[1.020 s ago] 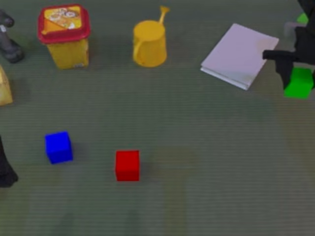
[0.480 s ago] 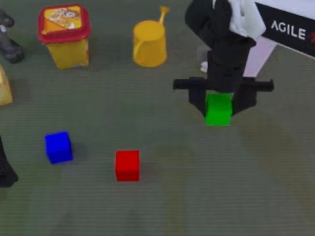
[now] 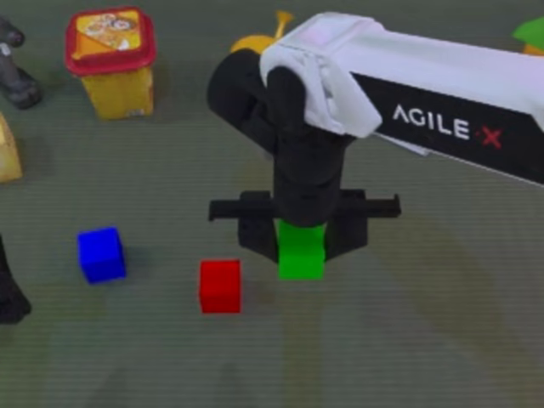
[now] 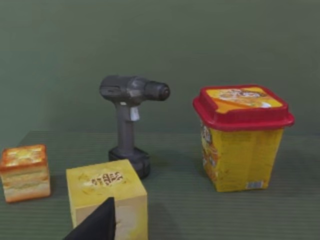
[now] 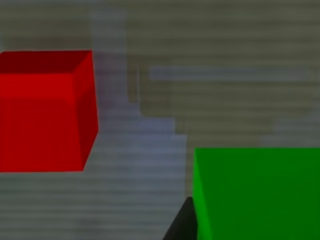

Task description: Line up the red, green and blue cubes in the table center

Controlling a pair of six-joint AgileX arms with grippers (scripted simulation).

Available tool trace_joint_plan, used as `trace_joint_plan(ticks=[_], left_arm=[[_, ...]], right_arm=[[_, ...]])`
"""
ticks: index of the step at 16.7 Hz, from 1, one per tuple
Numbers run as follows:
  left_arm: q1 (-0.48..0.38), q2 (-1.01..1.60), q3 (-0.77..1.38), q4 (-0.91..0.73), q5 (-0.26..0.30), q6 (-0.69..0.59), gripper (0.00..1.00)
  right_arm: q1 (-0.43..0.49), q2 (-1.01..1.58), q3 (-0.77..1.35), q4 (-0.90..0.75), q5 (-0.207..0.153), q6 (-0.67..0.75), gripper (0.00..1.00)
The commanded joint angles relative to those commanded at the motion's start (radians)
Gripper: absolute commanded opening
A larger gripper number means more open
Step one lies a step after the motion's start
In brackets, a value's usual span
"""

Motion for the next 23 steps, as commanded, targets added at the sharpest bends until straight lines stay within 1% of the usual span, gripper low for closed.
trace_joint_plan(ticks=[5,11,16,23], left_arm=[[0.000,0.000,0.000,0.000,0.000,0.000,1.00],[0.000,0.000,0.000,0.000,0.000,0.000,1.00],[0.000,0.000,0.000,0.000,0.000,0.000,1.00],[0.000,0.000,0.000,0.000,0.000,0.000,1.00]], right_arm=[[-0.002,0.008,-0.011,0.017,-0.001,-0.001,0.00],[0.001,0.058,-0.156,0.220,0.000,0.002,0.00],[0.002,0.066,-0.177,0.242,0.001,0.003,0.00],[0.002,0.066,-0.177,0.242,0.001,0.003,0.53]])
